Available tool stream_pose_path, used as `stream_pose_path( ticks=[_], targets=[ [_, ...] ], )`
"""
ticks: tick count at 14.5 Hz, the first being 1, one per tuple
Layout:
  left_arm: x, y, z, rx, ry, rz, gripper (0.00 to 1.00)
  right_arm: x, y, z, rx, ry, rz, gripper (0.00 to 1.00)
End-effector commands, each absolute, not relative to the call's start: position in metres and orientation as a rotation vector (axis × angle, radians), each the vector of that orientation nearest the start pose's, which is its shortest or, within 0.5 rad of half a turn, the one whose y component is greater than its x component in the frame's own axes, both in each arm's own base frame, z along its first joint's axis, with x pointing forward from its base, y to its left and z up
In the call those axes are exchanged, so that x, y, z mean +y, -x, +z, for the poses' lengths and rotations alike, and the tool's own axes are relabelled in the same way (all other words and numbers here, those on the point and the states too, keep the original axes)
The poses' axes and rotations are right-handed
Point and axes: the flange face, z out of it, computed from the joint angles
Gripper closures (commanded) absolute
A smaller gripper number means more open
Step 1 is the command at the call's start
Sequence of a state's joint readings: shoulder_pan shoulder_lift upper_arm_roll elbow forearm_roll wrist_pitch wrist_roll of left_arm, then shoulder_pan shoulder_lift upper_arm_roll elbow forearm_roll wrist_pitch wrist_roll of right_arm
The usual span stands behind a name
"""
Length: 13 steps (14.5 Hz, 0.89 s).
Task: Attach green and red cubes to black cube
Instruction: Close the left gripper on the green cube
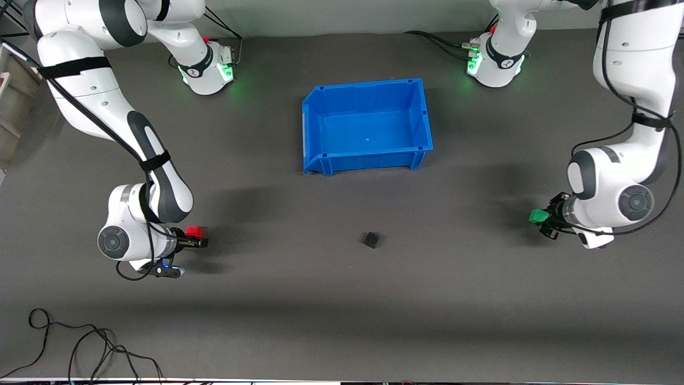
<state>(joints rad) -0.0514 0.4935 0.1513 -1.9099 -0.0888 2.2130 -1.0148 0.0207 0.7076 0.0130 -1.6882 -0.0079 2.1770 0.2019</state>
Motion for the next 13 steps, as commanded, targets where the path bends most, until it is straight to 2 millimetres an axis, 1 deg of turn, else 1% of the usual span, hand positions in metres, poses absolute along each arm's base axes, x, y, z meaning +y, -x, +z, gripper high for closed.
stream_pose_path(
  ticks=[1,3,4,5,6,7,8,9,10,11,12,13],
  targets=[
    [0.034,-0.633,0.273,-1.789,2.470,0.256,1.00,0.017,-0.649,0.166,0.256,3.143,0.337,0.74],
    [0.018,-0.645,0.287,-1.934,2.423,0.261,1.00,0.017,-0.649,0.166,0.256,3.143,0.337,0.85],
    [0.003,-0.656,0.296,-2.011,2.407,0.257,1.00,0.017,-0.649,0.166,0.256,3.143,0.337,0.91],
    [-0.010,-0.669,0.298,-2.078,2.366,0.250,1.00,0.017,-0.650,0.167,0.262,3.142,0.334,1.00],
    [-0.024,-0.679,0.299,-2.132,2.325,0.237,1.00,0.016,-0.650,0.170,0.297,3.135,0.332,1.00],
    [-0.036,-0.687,0.301,-2.177,2.292,0.224,1.00,0.018,-0.650,0.175,0.372,3.105,0.332,1.00],
    [-0.046,-0.691,0.299,-2.199,2.270,0.216,1.00,0.021,-0.653,0.188,0.608,3.006,0.320,1.00],
    [-0.056,-0.694,0.299,-2.213,2.265,0.216,1.00,0.024,-0.655,0.197,0.752,2.940,0.323,1.00],
    [-0.066,-0.696,0.300,-2.223,2.258,0.214,1.00,0.029,-0.655,0.204,0.825,2.906,0.349,1.00],
    [-0.083,-0.695,0.299,-2.224,2.254,0.217,1.00,0.037,-0.658,0.212,0.921,2.867,0.355,1.00],
    [-0.093,-0.693,0.296,-2.226,2.245,0.221,1.00,0.045,-0.662,0.220,1.047,2.798,0.354,1.00],
    [-0.105,-0.692,0.296,-2.234,2.239,0.222,1.00,0.060,-0.663,0.225,1.129,2.746,0.362,1.00]
  ],
)
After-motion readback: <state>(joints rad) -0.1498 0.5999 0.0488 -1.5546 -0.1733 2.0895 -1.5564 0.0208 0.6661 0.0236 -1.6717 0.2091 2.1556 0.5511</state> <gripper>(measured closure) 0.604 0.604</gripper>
